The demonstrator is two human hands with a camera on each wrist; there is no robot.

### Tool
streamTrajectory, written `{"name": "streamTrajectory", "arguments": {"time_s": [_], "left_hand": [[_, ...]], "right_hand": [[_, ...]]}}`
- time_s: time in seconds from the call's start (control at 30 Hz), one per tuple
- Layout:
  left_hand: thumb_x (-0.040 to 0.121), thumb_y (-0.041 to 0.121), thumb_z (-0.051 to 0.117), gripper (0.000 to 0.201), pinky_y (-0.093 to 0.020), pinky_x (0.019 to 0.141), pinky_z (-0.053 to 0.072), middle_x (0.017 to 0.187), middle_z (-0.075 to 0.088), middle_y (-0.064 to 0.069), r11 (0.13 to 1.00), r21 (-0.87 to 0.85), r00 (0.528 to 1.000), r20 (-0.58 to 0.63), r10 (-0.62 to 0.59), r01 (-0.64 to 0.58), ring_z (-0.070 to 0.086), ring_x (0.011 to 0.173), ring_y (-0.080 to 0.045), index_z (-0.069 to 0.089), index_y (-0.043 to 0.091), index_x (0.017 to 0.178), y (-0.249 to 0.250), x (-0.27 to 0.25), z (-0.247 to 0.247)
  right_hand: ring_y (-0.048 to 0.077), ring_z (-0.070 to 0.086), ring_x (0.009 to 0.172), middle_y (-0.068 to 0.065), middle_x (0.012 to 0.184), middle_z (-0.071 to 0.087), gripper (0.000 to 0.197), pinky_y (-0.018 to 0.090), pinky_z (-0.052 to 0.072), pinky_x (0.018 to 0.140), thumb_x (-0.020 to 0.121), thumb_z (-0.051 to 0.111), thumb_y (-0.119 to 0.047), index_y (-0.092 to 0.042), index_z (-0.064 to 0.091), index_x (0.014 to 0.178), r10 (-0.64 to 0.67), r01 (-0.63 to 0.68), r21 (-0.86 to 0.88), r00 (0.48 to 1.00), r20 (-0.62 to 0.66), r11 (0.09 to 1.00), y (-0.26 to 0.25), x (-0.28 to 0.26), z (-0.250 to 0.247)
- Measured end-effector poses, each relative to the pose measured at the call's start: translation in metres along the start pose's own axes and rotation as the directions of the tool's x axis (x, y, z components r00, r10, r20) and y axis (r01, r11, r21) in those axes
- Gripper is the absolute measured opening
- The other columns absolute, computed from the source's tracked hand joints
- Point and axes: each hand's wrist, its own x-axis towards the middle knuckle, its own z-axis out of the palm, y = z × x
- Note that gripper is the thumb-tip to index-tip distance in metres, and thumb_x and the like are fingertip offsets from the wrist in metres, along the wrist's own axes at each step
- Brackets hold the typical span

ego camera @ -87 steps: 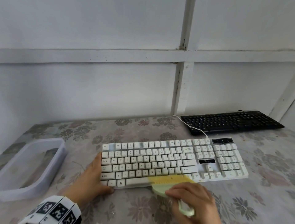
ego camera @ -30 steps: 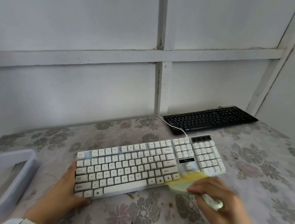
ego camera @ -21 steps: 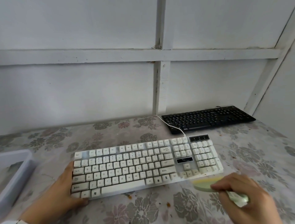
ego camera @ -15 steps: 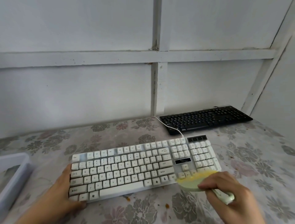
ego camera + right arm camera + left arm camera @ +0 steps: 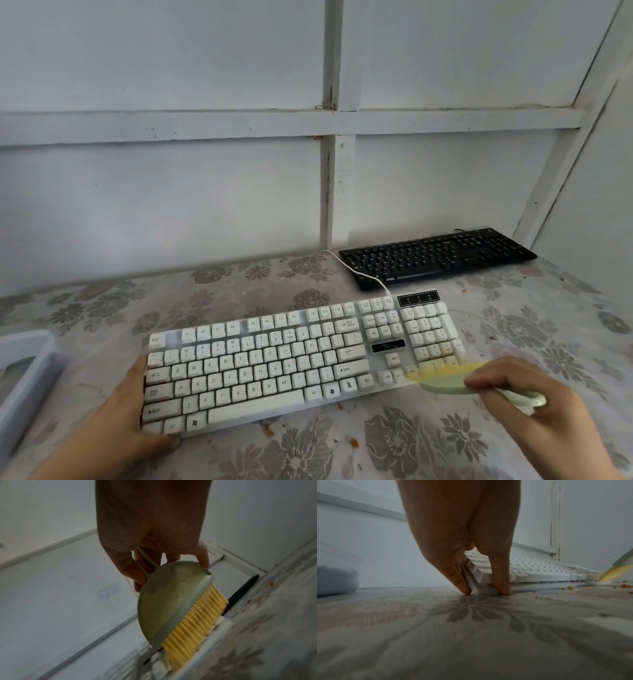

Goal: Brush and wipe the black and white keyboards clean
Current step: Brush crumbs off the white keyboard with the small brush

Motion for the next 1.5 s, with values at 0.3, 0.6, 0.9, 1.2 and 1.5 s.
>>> {"name": "streamTrajectory", "arguments": {"time_s": [0.3, 0.6, 0.9, 1.2, 1.5], "left_hand": [[0.035, 0.027, 0.084, 0.107, -0.028, 0.086, 0.053, 0.124, 0.053, 0.011, 0.998, 0.048, 0.999, 0.006, -0.037, 0.036, 0.059, 0.108, -0.005, 0.026, 0.066, 0.116, -0.012, 0.003, 0.000], [0.035, 0.023, 0.084, 0.108, -0.035, 0.086, 0.054, 0.122, 0.054, 0.012, 0.998, 0.032, 0.999, 0.005, -0.046, 0.046, 0.060, 0.108, -0.011, 0.026, 0.070, 0.114, -0.014, 0.004, 0.001], [0.035, 0.022, 0.085, 0.116, -0.023, 0.086, 0.052, 0.121, 0.056, 0.020, 0.996, 0.048, 0.997, 0.023, -0.076, 0.075, 0.057, 0.109, 0.004, 0.025, 0.058, 0.127, -0.028, 0.007, 0.001], [0.030, 0.027, 0.084, 0.114, -0.024, 0.078, 0.051, 0.110, 0.058, 0.037, 0.993, 0.023, 0.994, 0.014, -0.112, 0.112, 0.060, 0.099, 0.006, 0.022, 0.079, 0.111, -0.010, 0.000, -0.002], [0.026, 0.030, 0.085, 0.098, -0.014, 0.079, 0.043, 0.097, 0.057, 0.046, 0.990, -0.048, 0.990, 0.054, -0.132, 0.135, 0.061, 0.095, 0.009, 0.039, 0.052, 0.111, 0.005, -0.003, -0.002]], "right_hand": [[0.003, 0.060, 0.075, -0.011, 0.074, 0.066, 0.044, 0.004, 0.039, 0.070, 0.066, 0.073, 0.014, -0.030, 0.072, 0.071, 0.046, -0.046, -0.050, 0.999, -0.006, 0.998, 0.006, 0.006, -0.025], [0.008, 0.057, 0.078, -0.018, 0.084, 0.064, 0.067, 0.028, 0.043, 0.077, 0.066, 0.069, 0.020, -0.047, 0.066, 0.075, 0.138, -0.154, -0.260, 0.987, -0.077, 0.953, 0.033, 0.014, -0.047], [-0.007, 0.059, 0.084, -0.022, 0.088, 0.067, 0.036, -0.001, 0.040, 0.070, 0.077, 0.069, 0.005, -0.030, 0.073, 0.076, 0.052, -0.055, -0.136, 0.998, -0.026, 0.989, -0.002, 0.015, -0.032], [-0.001, 0.063, 0.091, -0.021, 0.095, 0.070, 0.014, 0.017, 0.051, 0.077, 0.080, 0.065, -0.049, -0.046, 0.070, 0.092, 0.220, -0.221, 0.118, 0.975, 0.021, 0.968, -0.019, 0.022, -0.024], [0.013, 0.066, 0.065, 0.002, 0.079, 0.070, 0.088, 0.037, 0.059, 0.054, 0.028, 0.056, -0.095, -0.039, 0.068, 0.095, 0.381, -0.391, 0.299, 0.920, 0.093, 0.871, -0.023, 0.031, -0.021]]}}
